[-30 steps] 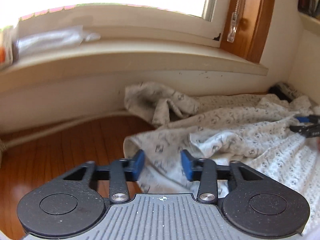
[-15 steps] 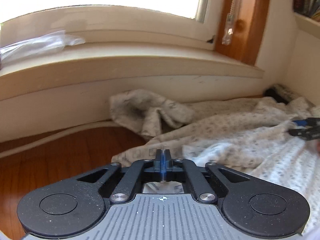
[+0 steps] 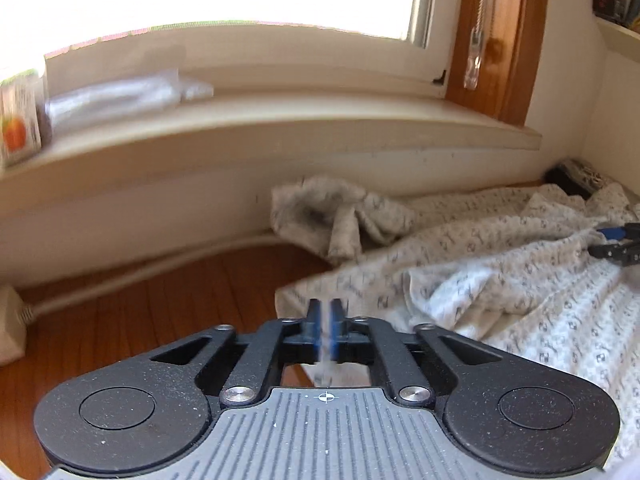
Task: Fold clothes
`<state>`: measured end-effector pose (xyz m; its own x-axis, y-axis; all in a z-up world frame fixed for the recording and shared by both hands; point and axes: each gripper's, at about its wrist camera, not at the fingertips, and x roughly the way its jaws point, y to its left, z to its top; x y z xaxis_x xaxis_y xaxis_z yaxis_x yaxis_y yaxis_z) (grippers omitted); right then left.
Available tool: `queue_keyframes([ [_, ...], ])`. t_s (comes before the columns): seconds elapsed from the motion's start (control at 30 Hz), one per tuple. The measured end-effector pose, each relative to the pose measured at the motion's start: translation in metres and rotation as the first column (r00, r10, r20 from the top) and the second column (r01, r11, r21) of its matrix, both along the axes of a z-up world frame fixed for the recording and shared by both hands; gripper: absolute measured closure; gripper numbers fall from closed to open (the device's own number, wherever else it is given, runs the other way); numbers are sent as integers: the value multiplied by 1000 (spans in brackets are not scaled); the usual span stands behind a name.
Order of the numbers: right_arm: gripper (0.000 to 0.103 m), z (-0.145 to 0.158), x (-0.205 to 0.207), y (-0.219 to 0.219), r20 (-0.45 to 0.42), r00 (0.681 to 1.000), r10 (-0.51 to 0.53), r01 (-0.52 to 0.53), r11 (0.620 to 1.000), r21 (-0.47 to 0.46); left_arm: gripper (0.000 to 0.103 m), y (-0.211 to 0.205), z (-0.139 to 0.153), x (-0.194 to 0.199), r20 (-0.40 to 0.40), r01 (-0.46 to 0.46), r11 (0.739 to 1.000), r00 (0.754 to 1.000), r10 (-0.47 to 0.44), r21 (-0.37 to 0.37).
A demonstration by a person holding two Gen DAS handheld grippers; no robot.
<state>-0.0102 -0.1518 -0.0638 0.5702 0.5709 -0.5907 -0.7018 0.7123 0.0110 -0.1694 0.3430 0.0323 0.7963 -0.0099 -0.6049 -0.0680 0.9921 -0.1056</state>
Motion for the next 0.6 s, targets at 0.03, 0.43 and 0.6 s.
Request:
queue_keyframes([
  [0.03, 16, 0, 0, 0, 0, 1000, 0, 0, 1000, 0, 74, -1, -2, 0, -8, -6, 1000, 1000, 6, 5],
  [0.43, 16, 0, 1, 0, -1, 1000, 4, -4, 1000, 0, 103, -22, -4, 11, 77, 20, 995, 997, -27, 97],
  [0.6, 16, 0, 1, 0, -3, 1000, 3, -3, 1000, 1, 103, -16, 28, 0, 231, -66, 992, 972, 39, 110],
])
